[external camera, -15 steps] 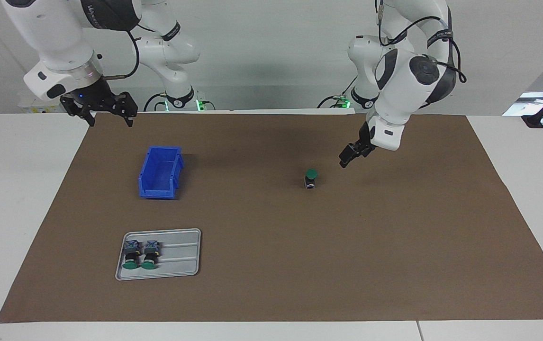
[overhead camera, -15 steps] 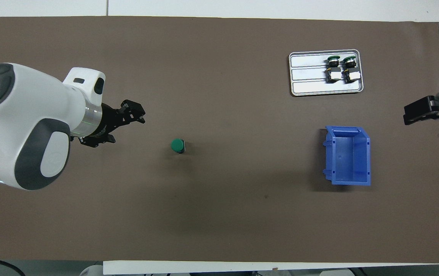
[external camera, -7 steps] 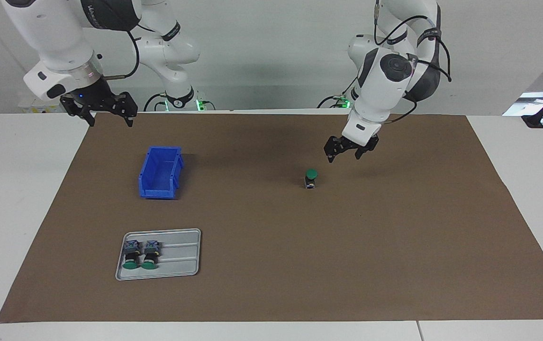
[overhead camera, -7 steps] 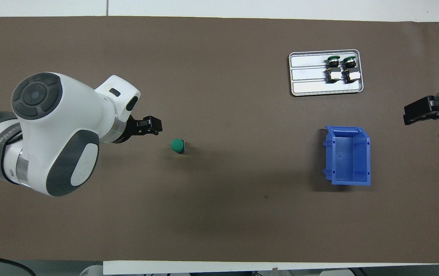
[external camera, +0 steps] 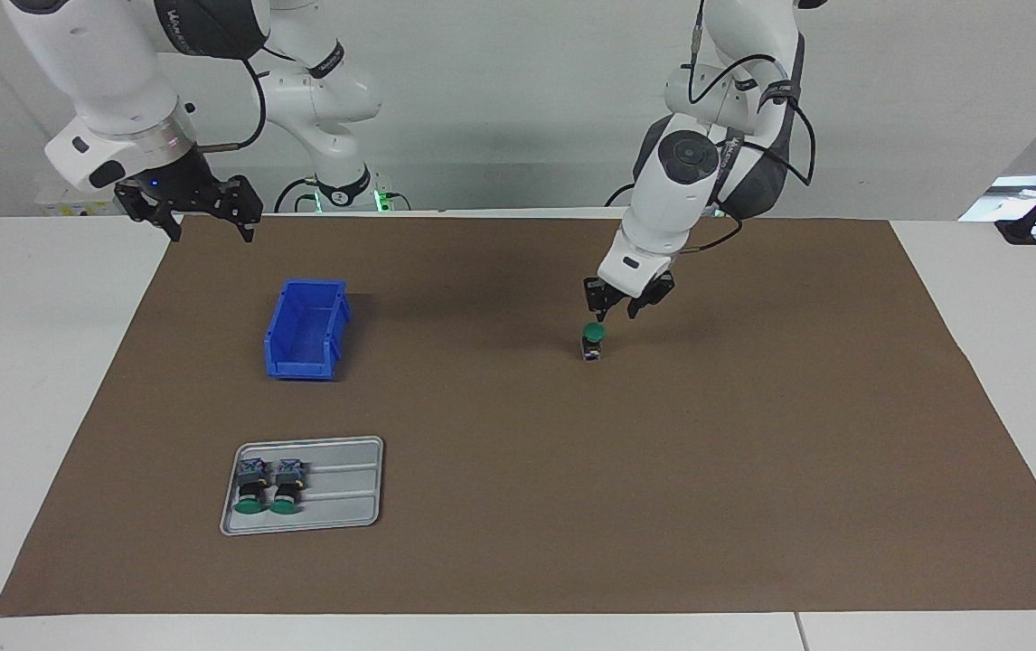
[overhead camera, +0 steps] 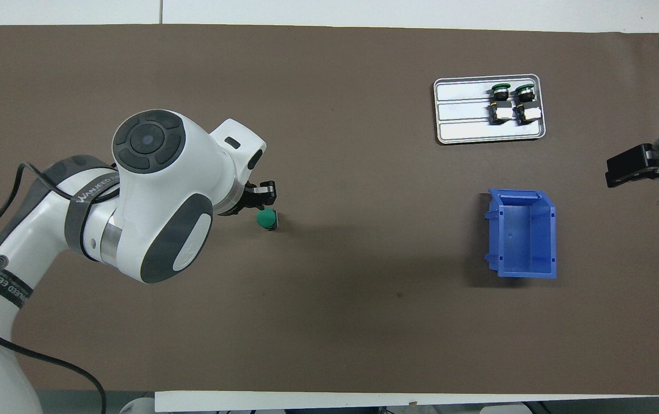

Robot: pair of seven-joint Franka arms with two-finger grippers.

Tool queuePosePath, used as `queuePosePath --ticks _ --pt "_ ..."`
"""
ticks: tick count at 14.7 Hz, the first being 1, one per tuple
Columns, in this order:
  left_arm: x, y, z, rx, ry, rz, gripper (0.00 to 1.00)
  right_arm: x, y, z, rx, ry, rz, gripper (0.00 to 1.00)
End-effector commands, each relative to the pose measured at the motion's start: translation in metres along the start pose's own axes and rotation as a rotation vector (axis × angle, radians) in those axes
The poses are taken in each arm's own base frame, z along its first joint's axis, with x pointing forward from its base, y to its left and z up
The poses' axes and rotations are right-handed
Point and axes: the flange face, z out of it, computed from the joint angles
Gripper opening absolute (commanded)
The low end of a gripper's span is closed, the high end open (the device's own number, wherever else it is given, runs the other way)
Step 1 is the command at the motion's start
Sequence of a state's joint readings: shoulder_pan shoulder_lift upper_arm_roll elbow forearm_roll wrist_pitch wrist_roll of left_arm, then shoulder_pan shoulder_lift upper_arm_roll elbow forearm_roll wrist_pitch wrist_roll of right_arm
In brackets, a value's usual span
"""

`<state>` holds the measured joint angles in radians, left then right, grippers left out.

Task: Place and press button with both arms
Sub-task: 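Press down on the green button top with the left gripper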

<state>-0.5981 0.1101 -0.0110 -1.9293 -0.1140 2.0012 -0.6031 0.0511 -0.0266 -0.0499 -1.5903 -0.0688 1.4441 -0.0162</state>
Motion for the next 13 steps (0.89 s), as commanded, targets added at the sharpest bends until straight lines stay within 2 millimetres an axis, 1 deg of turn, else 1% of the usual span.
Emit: queuePosePath --ticks 1,4,6,8,10,13 --pt "-0.009 0.013 0.007 0.035 -0.004 -0.041 0.0 -0.005 0.002 0.0 0.004 0.007 -0.011 0.99" --pt "-0.016 0.017 0.02 0.038 -0.005 -0.036 0.0 -0.005 0.002 0.0 0.004 0.009 -0.011 0.99" --pt "-0.019 0.014 0.03 0.039 -0.004 -0.038 0.0 -0.005 0.002 0.0 0.004 0.009 -0.011 0.99" --pt "-0.018 0.012 0.037 0.042 -0.007 -0.039 0.0 -0.005 0.002 0.0 0.004 0.007 -0.011 0.99" --pt "-0.016 0.013 0.037 0.029 0.008 -0.042 0.0 -0.005 0.002 0.0 0.004 0.007 -0.011 0.99" --pt "-0.016 0.011 0.05 0.032 0.008 -0.044 0.0 -0.005 0.002 0.0 0.004 0.007 -0.011 0.99"
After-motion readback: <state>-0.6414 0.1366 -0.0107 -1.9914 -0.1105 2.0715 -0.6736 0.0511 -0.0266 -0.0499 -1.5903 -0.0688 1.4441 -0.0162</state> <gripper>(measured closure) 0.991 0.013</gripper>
